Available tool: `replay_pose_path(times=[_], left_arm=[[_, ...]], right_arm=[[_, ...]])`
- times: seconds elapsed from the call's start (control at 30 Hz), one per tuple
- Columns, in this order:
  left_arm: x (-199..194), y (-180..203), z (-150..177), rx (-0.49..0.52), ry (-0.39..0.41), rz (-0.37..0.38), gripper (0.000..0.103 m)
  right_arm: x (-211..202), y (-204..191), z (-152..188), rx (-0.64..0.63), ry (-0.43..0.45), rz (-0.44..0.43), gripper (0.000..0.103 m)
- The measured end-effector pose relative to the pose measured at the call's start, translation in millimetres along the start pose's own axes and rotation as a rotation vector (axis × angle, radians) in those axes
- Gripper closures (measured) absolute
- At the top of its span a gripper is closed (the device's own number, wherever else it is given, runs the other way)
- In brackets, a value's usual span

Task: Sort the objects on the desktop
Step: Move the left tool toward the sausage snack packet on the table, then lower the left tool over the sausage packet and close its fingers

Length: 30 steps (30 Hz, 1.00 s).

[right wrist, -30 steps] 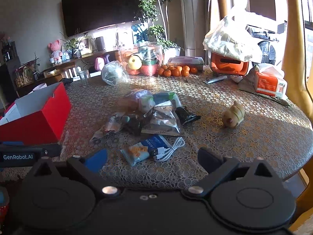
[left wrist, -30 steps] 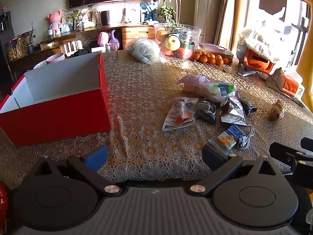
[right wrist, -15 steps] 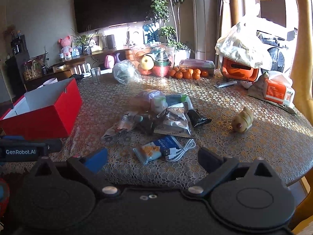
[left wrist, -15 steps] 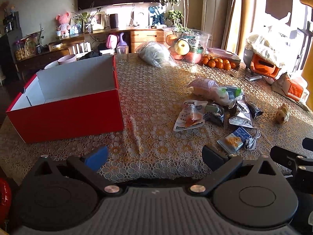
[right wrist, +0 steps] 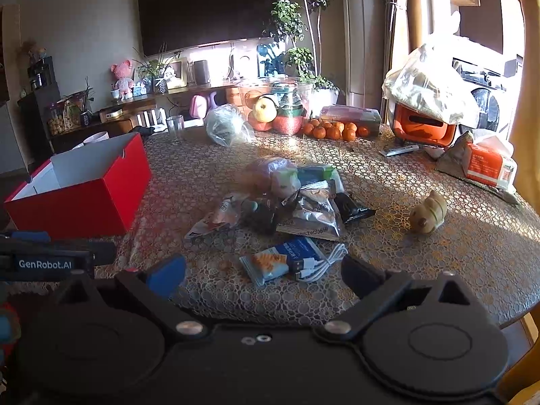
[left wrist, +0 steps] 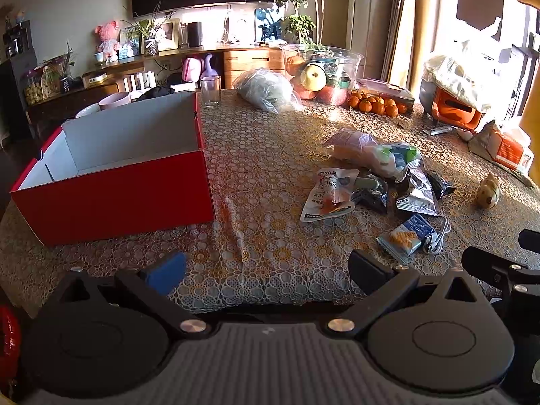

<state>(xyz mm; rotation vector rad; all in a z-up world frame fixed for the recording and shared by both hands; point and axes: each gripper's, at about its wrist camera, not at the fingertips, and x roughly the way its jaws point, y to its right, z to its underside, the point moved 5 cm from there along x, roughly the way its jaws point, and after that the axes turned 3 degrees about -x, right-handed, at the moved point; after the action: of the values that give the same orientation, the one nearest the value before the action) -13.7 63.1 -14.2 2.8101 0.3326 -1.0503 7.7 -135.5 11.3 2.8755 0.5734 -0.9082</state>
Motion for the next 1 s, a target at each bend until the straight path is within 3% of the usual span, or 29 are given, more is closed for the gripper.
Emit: replay_pose_path(times=[0.37,1.0], left_arm=[[1.0,-7.2,-4.3,0.003,0.031,-0.008,0.000],[89.2,32.6,-36.0,0.084,0.010,0.173,0.000]], right_arm=[[11.0,-1.9,-2.8,-0.008,-0.020,-0.020,0.007],[84.6,45.1,-0.4,0.045,-0.121,0.072,0.021]])
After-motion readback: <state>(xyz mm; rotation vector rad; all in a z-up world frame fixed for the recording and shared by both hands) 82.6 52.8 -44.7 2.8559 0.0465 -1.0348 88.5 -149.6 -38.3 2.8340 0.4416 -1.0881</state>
